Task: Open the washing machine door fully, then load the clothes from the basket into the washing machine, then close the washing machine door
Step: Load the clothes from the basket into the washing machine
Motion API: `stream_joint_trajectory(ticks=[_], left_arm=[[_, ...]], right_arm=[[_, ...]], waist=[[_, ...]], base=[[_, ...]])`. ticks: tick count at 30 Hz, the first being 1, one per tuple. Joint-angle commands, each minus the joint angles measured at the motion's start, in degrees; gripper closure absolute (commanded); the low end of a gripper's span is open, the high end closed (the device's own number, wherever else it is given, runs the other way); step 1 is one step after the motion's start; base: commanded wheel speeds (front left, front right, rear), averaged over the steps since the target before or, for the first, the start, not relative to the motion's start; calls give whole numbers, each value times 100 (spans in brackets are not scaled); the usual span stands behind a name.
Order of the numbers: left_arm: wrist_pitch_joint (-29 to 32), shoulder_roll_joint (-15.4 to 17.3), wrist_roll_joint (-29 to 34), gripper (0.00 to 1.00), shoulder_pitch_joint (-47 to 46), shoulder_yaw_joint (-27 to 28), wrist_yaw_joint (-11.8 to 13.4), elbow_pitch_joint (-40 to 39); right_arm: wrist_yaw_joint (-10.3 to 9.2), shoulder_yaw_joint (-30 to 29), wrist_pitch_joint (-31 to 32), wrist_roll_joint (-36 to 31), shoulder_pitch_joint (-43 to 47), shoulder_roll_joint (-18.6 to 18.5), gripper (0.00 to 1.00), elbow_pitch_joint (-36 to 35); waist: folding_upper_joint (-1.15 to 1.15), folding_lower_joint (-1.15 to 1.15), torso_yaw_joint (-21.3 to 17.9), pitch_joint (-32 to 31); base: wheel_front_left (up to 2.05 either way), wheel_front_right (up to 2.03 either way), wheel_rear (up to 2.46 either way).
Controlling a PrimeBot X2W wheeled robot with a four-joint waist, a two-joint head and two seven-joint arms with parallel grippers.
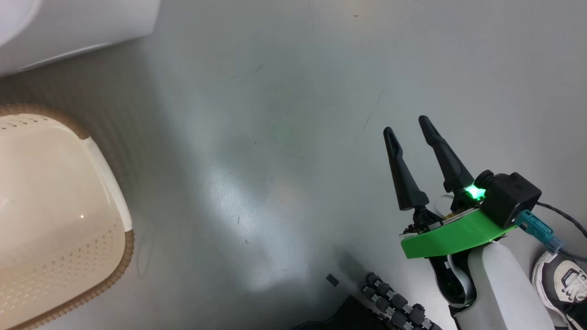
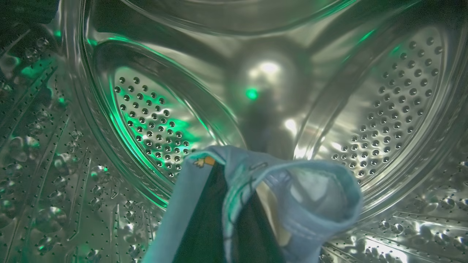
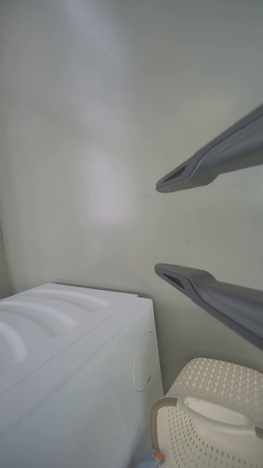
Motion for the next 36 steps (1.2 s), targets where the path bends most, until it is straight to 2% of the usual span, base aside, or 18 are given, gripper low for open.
stream_joint_trajectory(ticks=[1, 8, 14, 15, 16, 25, 36], left_arm=[[-29, 328, 67, 100, -48, -11, -14, -195], [-29, 338, 20, 100, 19, -538, -14, 265], [-29, 364, -155, 100, -34, -773, -14, 461], [-29, 360, -196, 42, -35, -850, -14, 487], [-29, 358, -246, 0, -34, -929, -14, 487], [-29, 427, -437, 0, 208, -1142, -14, 489], [-29, 124, -695, 0, 1076, -1097, -14, 363]], right_arm=[[9, 159, -27, 70, 122, -22, 0, -77], [9, 188, -27, 91, 80, -22, 0, -57], [9, 153, -27, 65, 57, -22, 0, -37], [9, 146, -27, 57, 57, -22, 0, -29], [9, 142, -27, 48, 53, -22, 0, -17], [9, 31, -27, -30, -32, -22, 0, 117], [9, -345, -27, -424, -164, -22, 0, 147]], waist=[[0, 0, -4, 1], [0, 0, 13, -16], [0, 0, 28, -38], [0, 0, 37, -49], [0, 0, 46, -60], [0, 0, 166, -326], [0, 0, 502, -941]], base=[[0, 0, 0], [0, 0, 0], [0, 0, 0], [0, 0, 0], [0, 0, 0], [0, 0, 0], [0, 0, 0]])
